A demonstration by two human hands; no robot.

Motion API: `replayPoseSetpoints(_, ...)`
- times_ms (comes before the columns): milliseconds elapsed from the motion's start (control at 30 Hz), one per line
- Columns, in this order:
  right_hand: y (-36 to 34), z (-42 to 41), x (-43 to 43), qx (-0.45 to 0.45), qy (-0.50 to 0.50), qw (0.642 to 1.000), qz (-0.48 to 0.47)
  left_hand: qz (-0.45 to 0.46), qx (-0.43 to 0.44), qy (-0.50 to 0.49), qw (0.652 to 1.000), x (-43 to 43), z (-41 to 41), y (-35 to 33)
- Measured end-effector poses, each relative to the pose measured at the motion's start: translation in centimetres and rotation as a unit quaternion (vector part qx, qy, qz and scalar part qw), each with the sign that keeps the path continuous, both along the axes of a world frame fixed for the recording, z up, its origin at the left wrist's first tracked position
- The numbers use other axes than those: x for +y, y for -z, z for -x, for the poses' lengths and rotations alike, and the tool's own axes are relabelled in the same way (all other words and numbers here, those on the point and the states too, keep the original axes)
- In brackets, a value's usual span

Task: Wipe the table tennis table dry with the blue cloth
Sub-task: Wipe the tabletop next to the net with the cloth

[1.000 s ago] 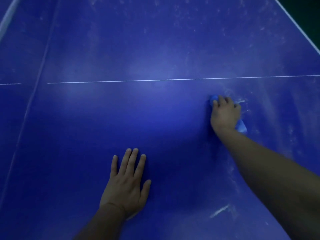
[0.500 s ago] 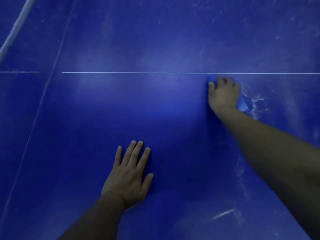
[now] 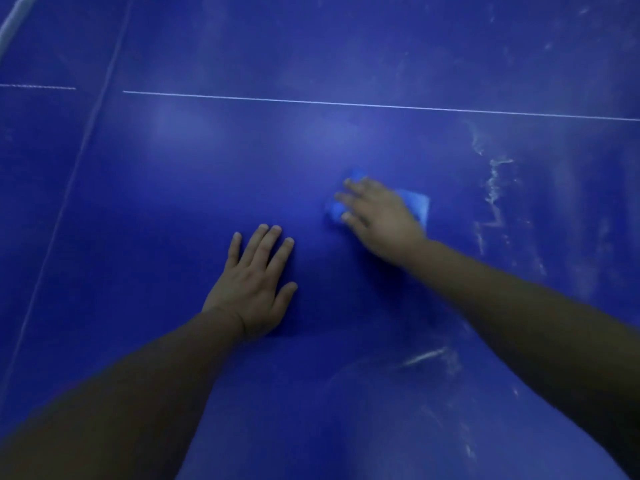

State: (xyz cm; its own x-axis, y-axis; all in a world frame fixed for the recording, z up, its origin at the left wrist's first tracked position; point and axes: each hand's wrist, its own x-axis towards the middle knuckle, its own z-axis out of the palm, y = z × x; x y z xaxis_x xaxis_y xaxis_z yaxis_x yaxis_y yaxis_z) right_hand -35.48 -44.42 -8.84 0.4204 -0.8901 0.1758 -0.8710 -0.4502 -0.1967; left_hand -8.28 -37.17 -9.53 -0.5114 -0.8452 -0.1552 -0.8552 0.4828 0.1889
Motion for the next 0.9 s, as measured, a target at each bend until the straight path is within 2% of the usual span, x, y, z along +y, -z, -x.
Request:
replayPoseSetpoints(100,-0.3,-3.4,9.5,-0.025,-0.171,0.985,-0.021,0.000,0.048,-0.010,0.999,0.8,-0.9,-0.5)
replayPoseSetpoints(200,-0.3,-3.4,19.0,-0.014,-0.342,0.936,-0.076,0.030,0.075,-0.019,0.997,3.9,-3.0,-1.0)
replayPoseSetpoints(267,0.0,-2.5,20.4,0.020,-0.396,0.915,-0.070,0.036,0.079,-0.006,0.996,6.8,-4.4,-1.1)
replayPoseSetpoints(300,0.1,-2.3,19.5,0.037,-0.373,0.926,-0.046,0.037,0.079,0.000,0.996,8.4,-5.0,-1.1)
replayPoseSetpoints(333,0.1,-2.4,18.0,0.049,-0.306,0.950,-0.022,0.040,0.080,0.004,0.996,9.8,-5.5,-1.0)
replayPoseSetpoints(400,-0.8,-2.9,14.5,0.043,-0.092,0.995,0.010,0.042,0.081,0.007,0.996,12.4,-6.3,-0.7)
replayPoseSetpoints(433,-1.1,-3.3,13.7,0.028,-0.006,1.000,0.009,0.040,0.084,0.004,0.996,13.4,-6.6,-0.6)
replayPoseSetpoints(467,-1.0,-4.1,13.9,0.018,0.034,0.999,-0.005,0.042,0.087,-0.003,0.995,14.2,-7.0,-0.6)
replayPoseSetpoints(533,-0.6,-6.8,16.9,0.012,-0.004,1.000,0.002,0.043,0.084,-0.015,0.995,15.4,-7.5,-0.5)
replayPoseSetpoints(633,-0.4,-9.6,26.7,0.016,-0.174,0.984,-0.045,0.032,0.067,-0.005,0.997,17.1,-8.2,-0.2)
replayPoseSetpoints(700,-0.9,-9.1,32.8,0.018,-0.247,0.965,-0.088,0.028,0.038,0.016,0.999,18.0,-8.3,0.0)
replayPoseSetpoints(767,-1.2,-7.3,34.7,0.038,-0.286,0.953,-0.096,0.029,0.023,0.022,0.999,18.1,-8.4,0.0)
replayPoseSetpoints(833,-0.7,-5.9,32.5,0.070,-0.242,0.966,-0.061,0.030,0.016,0.018,0.999,18.0,-8.4,0.0)
replayPoseSetpoints(900,-1.1,-5.7,28.6,0.062,-0.087,0.994,-0.038,0.026,0.016,0.020,0.999,18.0,-8.3,0.0)
